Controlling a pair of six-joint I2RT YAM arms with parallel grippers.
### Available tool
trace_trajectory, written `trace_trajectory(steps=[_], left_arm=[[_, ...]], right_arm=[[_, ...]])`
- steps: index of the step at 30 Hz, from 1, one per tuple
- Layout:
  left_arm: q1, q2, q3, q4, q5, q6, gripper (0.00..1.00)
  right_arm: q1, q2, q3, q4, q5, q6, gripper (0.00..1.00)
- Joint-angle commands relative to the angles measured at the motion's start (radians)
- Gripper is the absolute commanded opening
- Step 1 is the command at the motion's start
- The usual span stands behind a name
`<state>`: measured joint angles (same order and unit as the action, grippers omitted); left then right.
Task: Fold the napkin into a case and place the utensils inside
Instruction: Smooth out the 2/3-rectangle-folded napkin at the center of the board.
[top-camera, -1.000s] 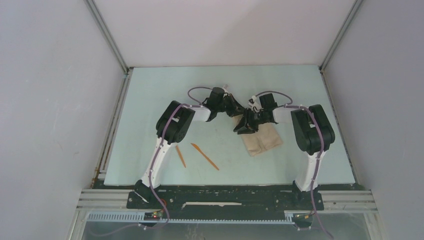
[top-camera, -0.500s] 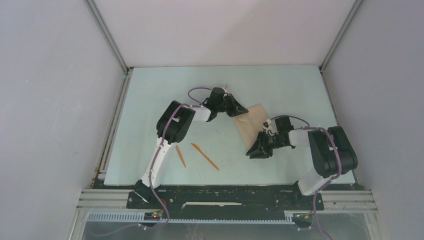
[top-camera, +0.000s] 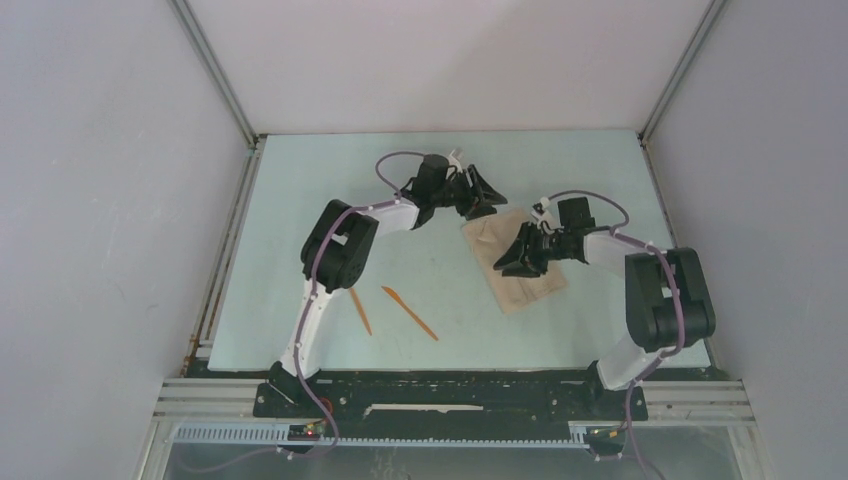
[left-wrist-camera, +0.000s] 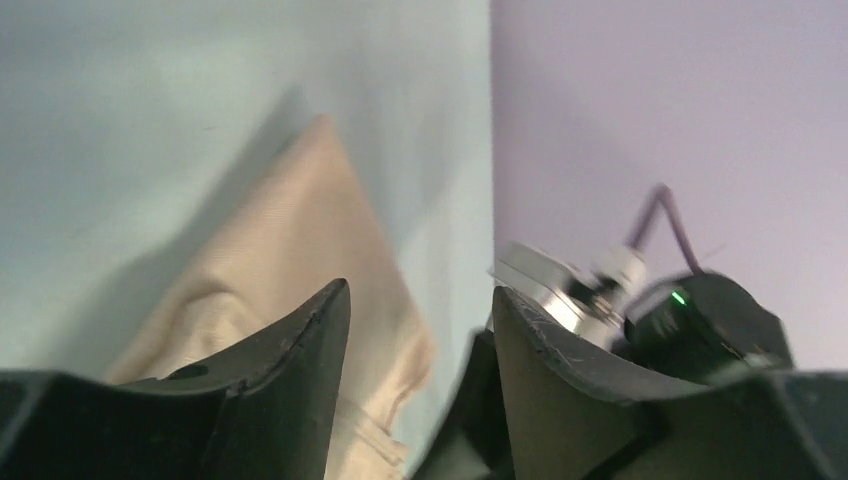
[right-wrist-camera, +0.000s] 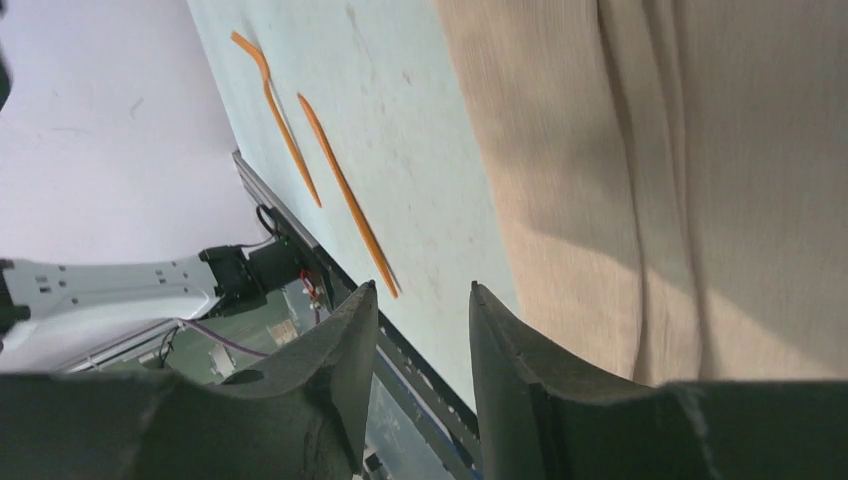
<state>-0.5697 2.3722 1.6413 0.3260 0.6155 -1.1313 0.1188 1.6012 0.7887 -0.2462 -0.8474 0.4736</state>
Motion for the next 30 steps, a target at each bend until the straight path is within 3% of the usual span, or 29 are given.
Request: trace_trajectory(steps=[1, 5, 8, 10, 12, 18, 30], left_arm=[[0.011, -0.174, 0.026, -0.007, 0.056, 0.040, 0.61], [0.034, -0.220, -0.039, -0.018, 0.049, 0.051, 0.56], [0.037, -0.218, -0.094, -0.010, 0.044, 0.053, 0.40], [0.037, -0.198, -0.118, -0.012, 0.036, 0.052, 0.27], [0.035, -0.176, -0.130, -0.010, 0.026, 0.055, 0.22], [0.021, -0.058, -0.093, 0.008, 0.025, 0.051, 0.18], [0.026, 0.059, -0.061, -0.040, -0.064, 0.001, 0.16]], right_arm=[[-0.006, 0.111, 0.119, 0.074, -0.009, 0.039, 0.46], [-0.005, 0.223, 0.220, 0.147, -0.036, 0.108, 0.42], [0.001, 0.287, 0.290, 0.197, -0.046, 0.167, 0.35], [0.003, 0.342, 0.338, 0.215, -0.048, 0.198, 0.24], [-0.003, 0.377, 0.374, 0.217, -0.062, 0.219, 0.15], [-0.008, 0.299, 0.307, 0.039, -0.029, 0.068, 0.24], [-0.067, 0.114, -0.117, 0.118, -0.035, 0.036, 0.24]])
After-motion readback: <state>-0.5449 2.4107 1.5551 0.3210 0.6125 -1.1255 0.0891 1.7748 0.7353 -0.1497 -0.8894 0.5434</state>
